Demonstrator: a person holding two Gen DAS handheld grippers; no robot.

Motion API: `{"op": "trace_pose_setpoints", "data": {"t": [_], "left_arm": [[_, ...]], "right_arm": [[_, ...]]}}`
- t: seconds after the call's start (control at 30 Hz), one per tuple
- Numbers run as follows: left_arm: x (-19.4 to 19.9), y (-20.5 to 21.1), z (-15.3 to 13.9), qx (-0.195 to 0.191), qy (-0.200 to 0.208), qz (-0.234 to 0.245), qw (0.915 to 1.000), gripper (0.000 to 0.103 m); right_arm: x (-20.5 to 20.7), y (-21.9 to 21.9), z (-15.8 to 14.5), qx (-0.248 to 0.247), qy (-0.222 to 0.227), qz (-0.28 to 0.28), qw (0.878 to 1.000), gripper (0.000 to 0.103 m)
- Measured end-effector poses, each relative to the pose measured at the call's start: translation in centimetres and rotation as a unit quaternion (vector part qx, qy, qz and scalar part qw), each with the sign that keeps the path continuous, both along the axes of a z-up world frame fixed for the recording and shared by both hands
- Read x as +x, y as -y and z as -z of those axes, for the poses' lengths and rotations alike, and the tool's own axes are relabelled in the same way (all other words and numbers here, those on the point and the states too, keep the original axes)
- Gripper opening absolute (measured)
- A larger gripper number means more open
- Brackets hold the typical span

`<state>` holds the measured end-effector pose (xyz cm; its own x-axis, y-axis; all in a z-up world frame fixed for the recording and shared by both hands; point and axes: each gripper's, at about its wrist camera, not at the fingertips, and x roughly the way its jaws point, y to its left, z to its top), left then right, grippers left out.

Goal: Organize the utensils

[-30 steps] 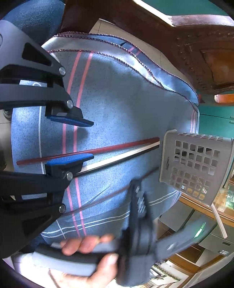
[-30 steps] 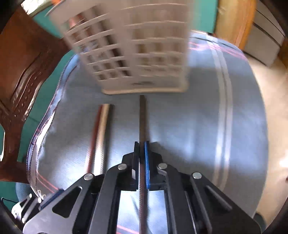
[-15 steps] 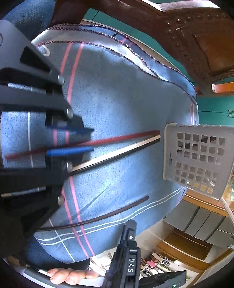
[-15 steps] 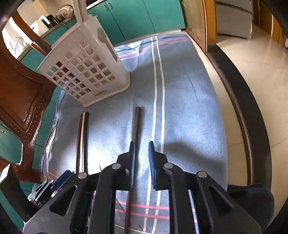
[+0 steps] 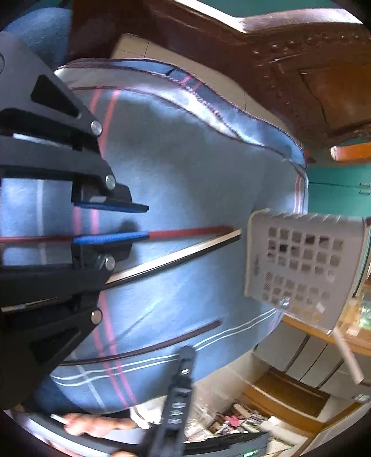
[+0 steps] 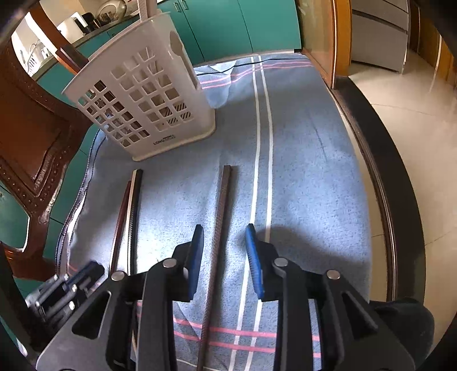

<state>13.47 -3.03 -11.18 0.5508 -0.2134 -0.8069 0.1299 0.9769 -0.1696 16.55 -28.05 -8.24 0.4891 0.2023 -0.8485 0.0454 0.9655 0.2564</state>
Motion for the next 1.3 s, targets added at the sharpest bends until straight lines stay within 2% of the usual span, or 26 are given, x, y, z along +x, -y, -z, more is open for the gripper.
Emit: {"op": "trace_pose_setpoints", "data": {"t": [0.23,0.57,0.7,0.77,1.13,1.3], "left_arm": [[3.0,0.1,-1.1,-0.039,0.015,0.000,0.9991,0.026],[6.3,1.9,1.0,0.016,-0.025,0.001,0.9996,0.026],[7.0,2.0,1.2,0.022,-0.027,-0.006,0.9994,0.026],[7.4,2.0,1.3,0.024,-0.028,-0.009,0.9993,0.026],[6.7,2.4,1.0,0.037,-0.017,-0.002,0.9992,0.026],[6.4,1.0,0.9,0.028,-0.023,-0.019,0.9992,0.022]], "right_arm": [[1.0,-0.8,-0.8,-0.021,0.023,-0.017,0.999,0.030],[3.5,-4.5,0.4,-0.112,0.007,-0.062,0.992,0.030],[4.6,-4.9,1.6,-0.143,-0.010,-0.059,0.988,0.030],[4.8,-5.0,1.8,-0.151,-0.004,-0.061,0.987,0.030],[5.4,-4.9,1.9,-0.150,0.004,-0.066,0.986,0.030],[5.0,-4.1,1.8,-0.139,-0.002,-0.062,0.988,0.030]]}}
